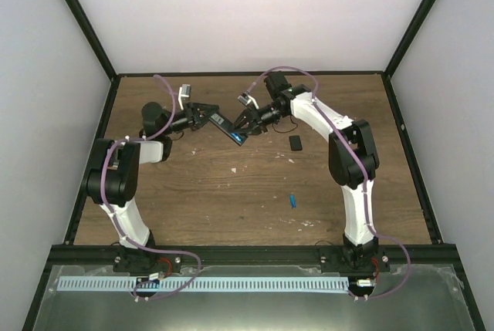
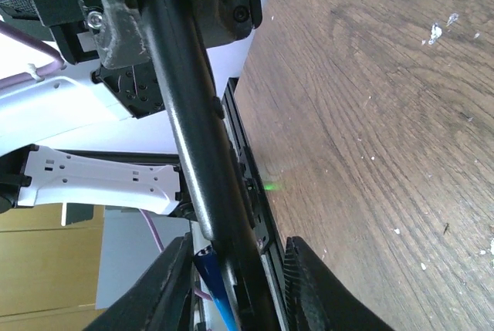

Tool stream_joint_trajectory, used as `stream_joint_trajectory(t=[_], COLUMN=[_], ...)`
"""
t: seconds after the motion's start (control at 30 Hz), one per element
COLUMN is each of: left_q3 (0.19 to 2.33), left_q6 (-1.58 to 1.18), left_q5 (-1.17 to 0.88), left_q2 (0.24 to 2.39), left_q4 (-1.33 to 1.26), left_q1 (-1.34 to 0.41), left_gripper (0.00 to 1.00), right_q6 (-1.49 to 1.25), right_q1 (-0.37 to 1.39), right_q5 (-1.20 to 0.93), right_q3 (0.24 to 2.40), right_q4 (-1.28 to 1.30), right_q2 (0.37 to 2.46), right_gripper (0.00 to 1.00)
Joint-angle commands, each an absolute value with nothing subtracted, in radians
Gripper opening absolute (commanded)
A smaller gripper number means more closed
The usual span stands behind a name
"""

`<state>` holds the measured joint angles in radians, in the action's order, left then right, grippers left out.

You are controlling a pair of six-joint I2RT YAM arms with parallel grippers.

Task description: Load the batteries into the remote control

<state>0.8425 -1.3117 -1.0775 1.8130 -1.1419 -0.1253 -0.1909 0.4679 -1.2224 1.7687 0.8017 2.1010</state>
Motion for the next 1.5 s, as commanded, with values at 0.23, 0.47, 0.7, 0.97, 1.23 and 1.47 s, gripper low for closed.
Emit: stream_joint_trajectory(t=[0.23, 0.47, 0.7, 0.97, 1.23, 1.47], left_q3=[0.859, 0.868, 0.864, 0.87, 0.93, 0.943], left_q6=[-1.332, -1.348, -1.328, -1.212, -0.98, -0.921], left_q5=[-1.056, -1.054, -1.055, -1.059, -0.985, -0.926], left_q2=[1.806, 1.807, 1.795, 1.762, 1.717, 1.711], left_q4=[-1.216, -1.227, -1.198, -1.034, -0.643, -0.519], left_q1=[-0.129, -0.125, -0.114, -0.072, -0.069, -0.077], left_gripper=[0.0, 0.0, 0.0, 0.0, 0.0, 0.0], right_q6=[-0.123, -0.094, -0.107, -0.099, -0.189, -0.362], right_q1=[0.468, 0.467, 0.458, 0.416, 0.416, 0.461], right_q5=[-1.213, -1.172, -1.073, -0.719, -0.36, -0.19], right_q3=[1.749, 1.737, 1.735, 1.637, 1.316, 1.071], right_q4=[0.819, 0.81, 0.773, 0.771, 0.762, 0.814], right_q2=[2.073, 2.065, 2.021, 1.841, 1.629, 1.49], right_gripper=[0.21, 0.17, 0.26, 0.45, 0.49, 0.47])
